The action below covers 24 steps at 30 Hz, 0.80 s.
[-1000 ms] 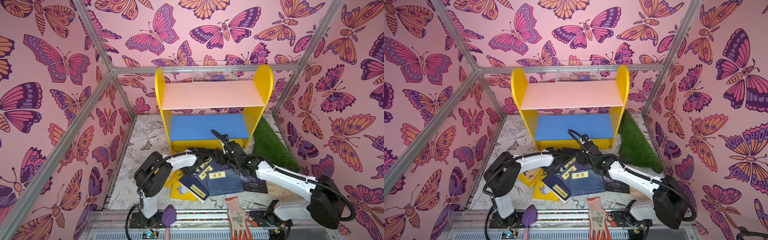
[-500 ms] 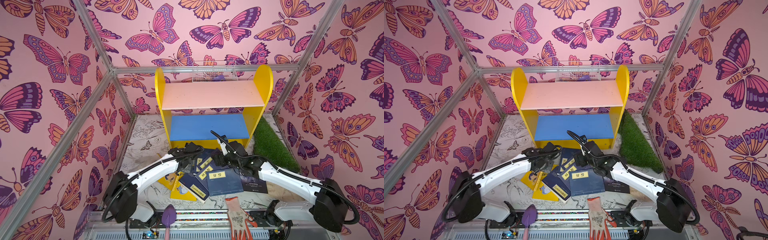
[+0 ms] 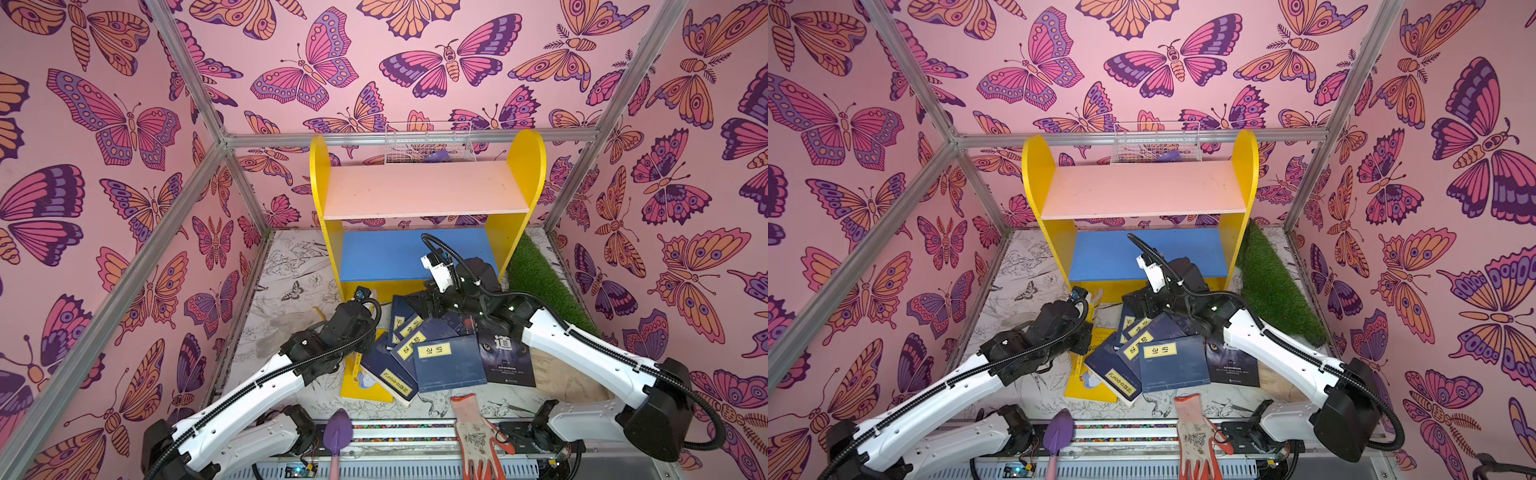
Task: Stacking books/files
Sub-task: Pick up the book from the middle-left of the table, then place the book at the bookshelf.
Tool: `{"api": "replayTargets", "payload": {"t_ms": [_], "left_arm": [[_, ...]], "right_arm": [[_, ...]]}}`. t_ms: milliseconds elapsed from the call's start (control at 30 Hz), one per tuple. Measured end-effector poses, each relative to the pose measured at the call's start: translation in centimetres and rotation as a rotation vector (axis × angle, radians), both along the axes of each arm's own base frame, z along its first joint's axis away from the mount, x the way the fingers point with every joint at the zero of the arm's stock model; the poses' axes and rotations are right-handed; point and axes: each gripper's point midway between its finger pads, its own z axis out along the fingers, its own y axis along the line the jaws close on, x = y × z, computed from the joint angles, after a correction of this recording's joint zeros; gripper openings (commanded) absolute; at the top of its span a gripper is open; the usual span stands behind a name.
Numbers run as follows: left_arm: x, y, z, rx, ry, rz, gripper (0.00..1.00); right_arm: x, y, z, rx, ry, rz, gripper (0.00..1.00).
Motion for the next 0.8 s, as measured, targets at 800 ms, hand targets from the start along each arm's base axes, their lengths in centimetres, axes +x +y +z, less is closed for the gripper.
{"api": "replayTargets", "payload": {"t_ms": [800], "left_arm": [[2.4, -5.4, 8.1, -0.1, -0.369, 0.023, 0.0]], "right_arm": [[0.1, 1.0, 3.5, 0.148, 0.12, 0.058, 0.87]]}}
